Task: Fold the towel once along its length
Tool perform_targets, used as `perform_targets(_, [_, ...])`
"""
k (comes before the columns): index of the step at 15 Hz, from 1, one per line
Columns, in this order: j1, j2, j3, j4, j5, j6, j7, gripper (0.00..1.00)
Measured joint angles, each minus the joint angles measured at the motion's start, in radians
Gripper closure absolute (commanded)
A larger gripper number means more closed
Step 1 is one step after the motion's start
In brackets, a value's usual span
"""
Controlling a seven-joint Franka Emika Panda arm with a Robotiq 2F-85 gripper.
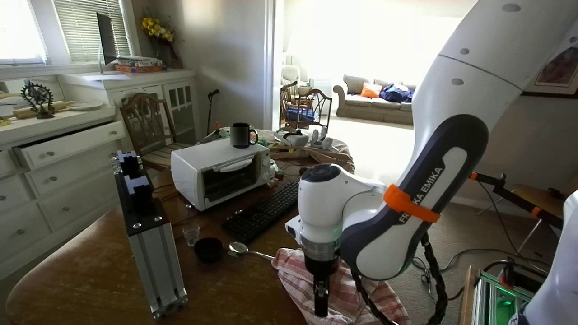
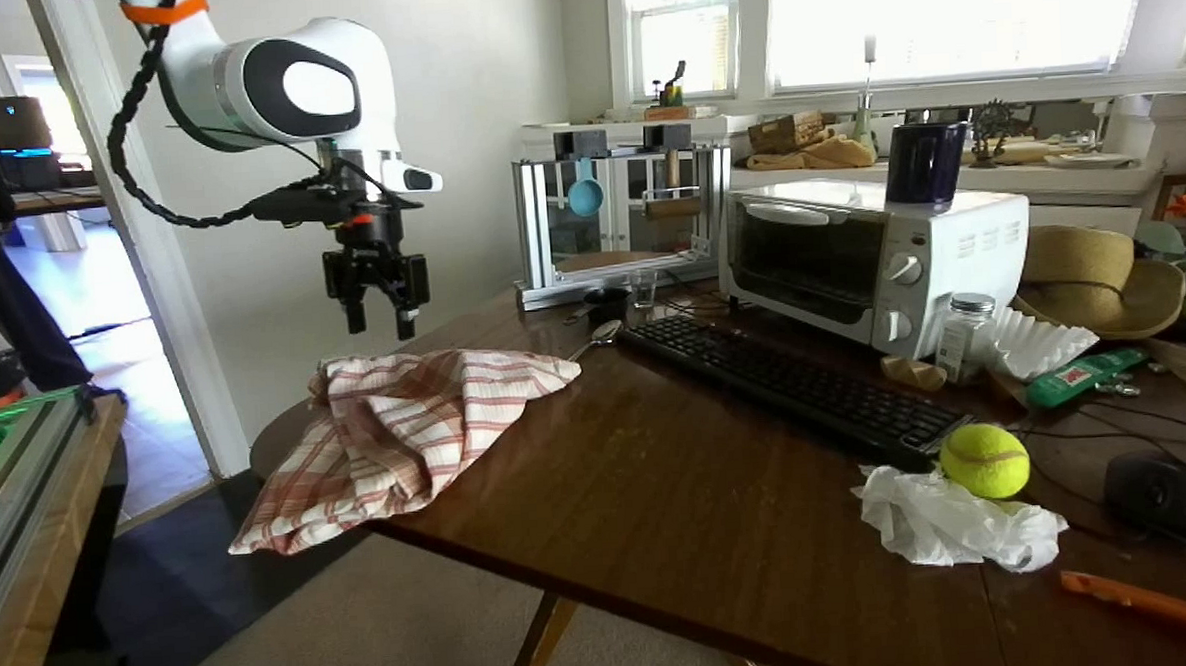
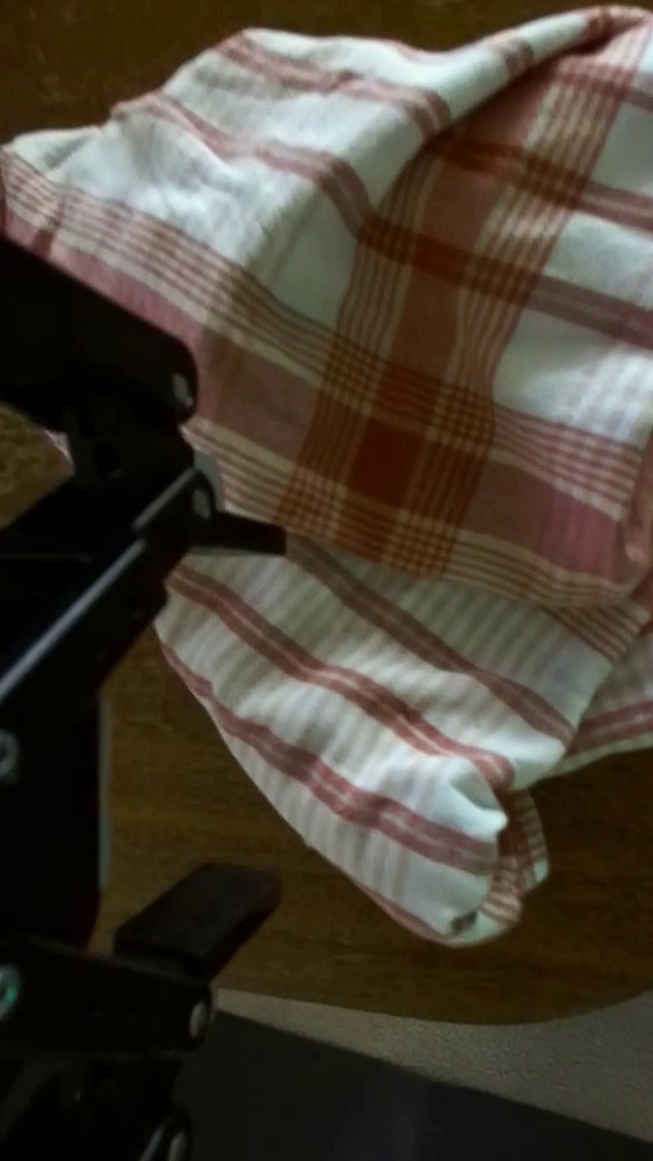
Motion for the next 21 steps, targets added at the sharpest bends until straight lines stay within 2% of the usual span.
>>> perform_targets(5, [-0.101, -0.111, -0.019, 0.0, 0.141, -0.033, -0.184, 0.0])
perform_targets(9, [-0.149, -0.162, -0.079, -0.003, 0.148, -0.055, -0.242, 0.0])
perform_targets(16, [-0.177, -0.267, -0.154, -0.02, 0.134, -0.124, -0.289, 0.0])
perform_targets(21, [-0.178, -0.313, -0.166, -0.044, 0.129, -0.134, -0.297, 0.0])
